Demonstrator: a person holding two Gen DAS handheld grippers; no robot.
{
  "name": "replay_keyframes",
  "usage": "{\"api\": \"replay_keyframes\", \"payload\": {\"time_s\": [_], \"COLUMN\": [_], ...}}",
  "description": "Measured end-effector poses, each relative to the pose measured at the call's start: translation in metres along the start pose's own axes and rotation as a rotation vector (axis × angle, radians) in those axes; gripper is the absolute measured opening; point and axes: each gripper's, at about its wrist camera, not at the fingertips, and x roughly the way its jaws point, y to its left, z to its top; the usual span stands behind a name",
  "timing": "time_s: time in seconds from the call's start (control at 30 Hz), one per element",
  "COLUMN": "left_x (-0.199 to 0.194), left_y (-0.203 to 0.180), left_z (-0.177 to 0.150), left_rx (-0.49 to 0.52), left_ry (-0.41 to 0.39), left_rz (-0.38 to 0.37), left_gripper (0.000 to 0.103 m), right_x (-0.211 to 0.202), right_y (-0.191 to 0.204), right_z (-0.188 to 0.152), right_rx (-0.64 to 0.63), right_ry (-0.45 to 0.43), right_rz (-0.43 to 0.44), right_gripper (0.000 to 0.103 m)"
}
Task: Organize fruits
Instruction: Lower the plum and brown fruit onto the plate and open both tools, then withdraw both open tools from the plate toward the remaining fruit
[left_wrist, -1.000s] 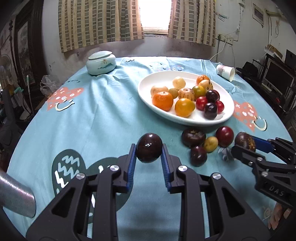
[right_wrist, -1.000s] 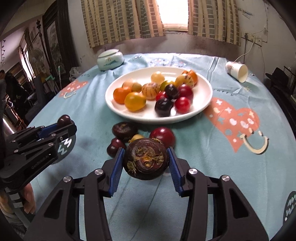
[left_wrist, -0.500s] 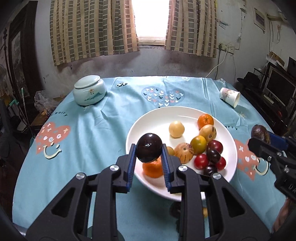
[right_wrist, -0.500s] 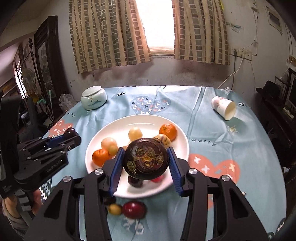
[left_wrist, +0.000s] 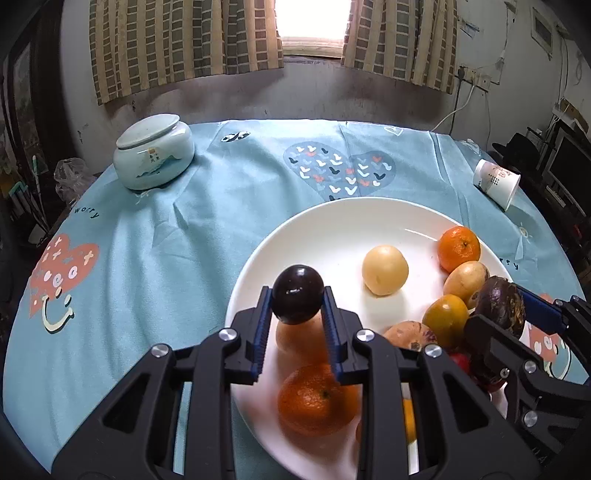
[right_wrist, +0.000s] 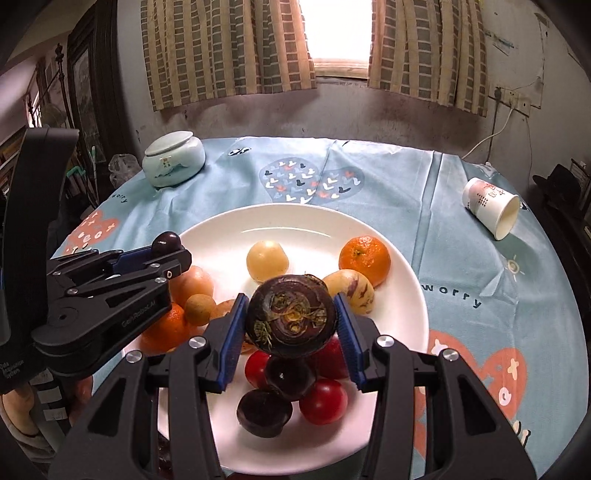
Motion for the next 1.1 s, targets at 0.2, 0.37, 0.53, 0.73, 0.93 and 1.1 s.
{"api": "replay_keyframes", "payload": {"time_s": [0.2,0.37,0.53,0.73,0.93,1.1], "left_x": [0.001,-0.007,-0.011,-0.027,-0.049,-0.067], "left_y": [-0.005,-0.012,-0.014,-0.015,-0.007,0.007], "left_z": [0.002,0.003,0.003,0.003,-0.003,-0.015], "left_rx": [0.013,0.046,0.054,0.060,0.036,0.001], "left_ry": [-0.031,-0.067,-0.085,-0.117,-0.130,-0.124], "left_rz": [0.018,0.028,0.051,0.063,0.062,0.054], "left_gripper": [0.054,0.057,0.060,0.063,0.067,0.067], "right_x": [0.001,0.001,-0.002,-0.013,-0.033,-0.059], "right_y": [-0.002,-0.003,-0.003,-0.002,0.000,0.004], "right_z": [-0.001,-0.001,0.000,0.000,0.001,-0.009], "right_rx": [0.003,0.002,0.000,0.000,0.009,0.020], "right_ry": [-0.015,-0.020,-0.025,-0.042,-0.075,-0.101], "right_rz": [-0.023,-0.030,-0.032,-0.028,-0.017,-0.011], "right_gripper": [0.055,0.060,0.060,0.060,0.060,0.060]}}
